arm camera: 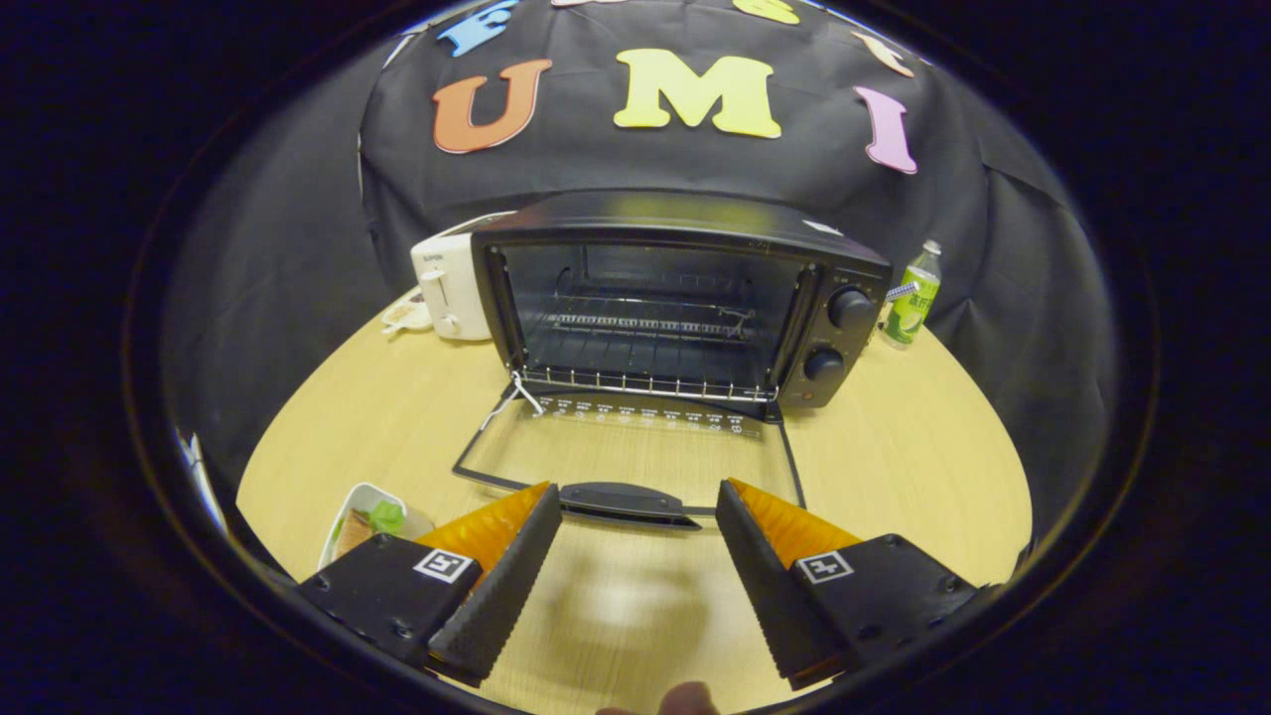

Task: Open the toaster oven, put the food inside, and close the toaster oven door.

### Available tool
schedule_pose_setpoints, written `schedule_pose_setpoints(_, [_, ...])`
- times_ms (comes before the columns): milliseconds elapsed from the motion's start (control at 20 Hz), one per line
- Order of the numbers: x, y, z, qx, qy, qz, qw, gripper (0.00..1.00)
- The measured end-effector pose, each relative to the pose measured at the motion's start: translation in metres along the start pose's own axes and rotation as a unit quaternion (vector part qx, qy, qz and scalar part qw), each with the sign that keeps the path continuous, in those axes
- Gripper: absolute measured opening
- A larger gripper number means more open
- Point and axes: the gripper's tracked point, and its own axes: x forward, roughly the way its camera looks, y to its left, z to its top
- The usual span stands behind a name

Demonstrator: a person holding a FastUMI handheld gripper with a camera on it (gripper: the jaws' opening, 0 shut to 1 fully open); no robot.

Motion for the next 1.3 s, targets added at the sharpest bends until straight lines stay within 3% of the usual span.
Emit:
schedule_pose_setpoints(250, [-0.062,0.008,0.029,0.024,0.028,0.083,0.996,1.0])
schedule_pose_setpoints(450, [-0.093,0.027,0.032,0.073,0.089,0.163,0.98,0.99])
schedule_pose_setpoints(600, [-0.102,0.048,0.026,0.112,0.126,0.205,0.964,1.0])
schedule_pose_setpoints(750, [-0.105,0.086,0.007,0.167,0.194,0.272,0.928,1.0])
schedule_pose_setpoints(1050, [-0.082,0.123,-0.041,0.226,0.297,0.291,0.881,0.94])
schedule_pose_setpoints(1300, [-0.061,0.149,-0.067,0.214,0.327,0.306,0.868,0.81])
